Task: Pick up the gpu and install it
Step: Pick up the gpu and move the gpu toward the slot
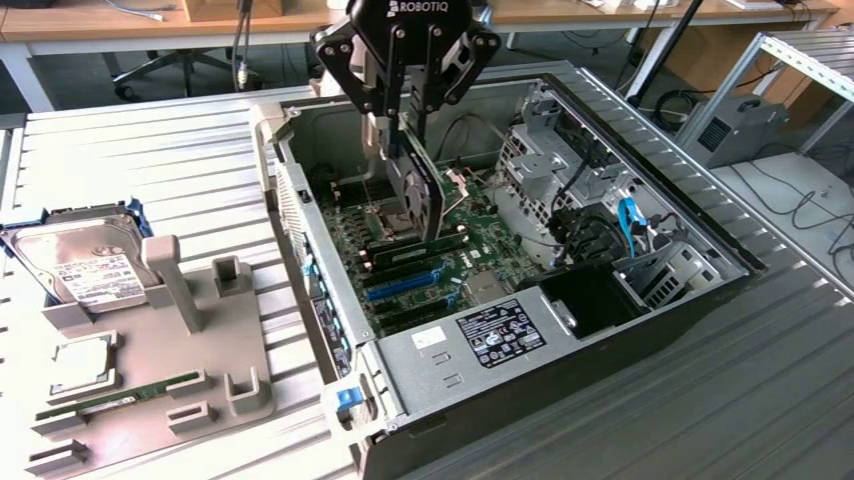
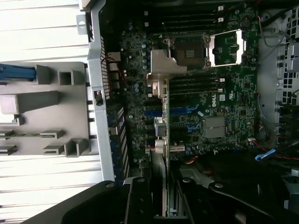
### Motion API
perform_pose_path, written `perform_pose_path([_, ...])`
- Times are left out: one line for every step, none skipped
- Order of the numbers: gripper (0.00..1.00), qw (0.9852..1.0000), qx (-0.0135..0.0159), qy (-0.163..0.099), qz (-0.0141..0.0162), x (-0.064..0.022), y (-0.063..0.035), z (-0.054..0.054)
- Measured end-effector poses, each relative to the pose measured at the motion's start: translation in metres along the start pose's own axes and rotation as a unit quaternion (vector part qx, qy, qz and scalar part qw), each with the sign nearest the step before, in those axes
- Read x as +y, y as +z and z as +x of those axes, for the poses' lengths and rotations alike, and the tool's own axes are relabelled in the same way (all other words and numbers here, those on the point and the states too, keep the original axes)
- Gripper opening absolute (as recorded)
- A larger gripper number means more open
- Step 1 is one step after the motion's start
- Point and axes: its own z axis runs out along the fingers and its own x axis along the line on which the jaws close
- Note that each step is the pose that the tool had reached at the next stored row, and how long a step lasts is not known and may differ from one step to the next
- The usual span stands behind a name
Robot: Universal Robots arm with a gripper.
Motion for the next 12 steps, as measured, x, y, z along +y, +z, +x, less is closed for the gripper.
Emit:
perform_pose_path([0.26,1.0,0.0,0.0,0.0,0.0,0.0,-0.0005])
perform_pose_path([0.26,1.0,0.0,0.0,0.0,0.0001,0.0,-0.0008])
perform_pose_path([0.26,1.0,0.0,0.0,0.0,0.0001,0.0,-0.0013])
perform_pose_path([0.26,1.0,0.0,0.0,0.0,0.0001,0.0,-0.0017])
perform_pose_path([0.26,1.0,0.0,0.0,0.0,0.0002,0.0,-0.0021])
perform_pose_path([0.26,1.0,0.0,0.0,0.0,0.0002,0.0,-0.0024])
perform_pose_path([0.26,1.0,0.0,0.0,0.0,0.0002,0.0,-0.0027])
perform_pose_path([0.26,1.0,0.0,0.0,0.0,0.0002,0.0,-0.003])
perform_pose_path([0.26,1.0,0.0,0.0,0.0,0.0003,0.0,-0.0033])
perform_pose_path([0.26,1.0,0.0,0.0,0.0,0.0003,0.0,-0.0037])
perform_pose_path([0.26,1.0,0.0,0.0,0.0,0.0003,0.0001,-0.0041])
perform_pose_path([0.26,1.0,0.0,0.0,0.0,0.0004,0.0001,-0.0046])
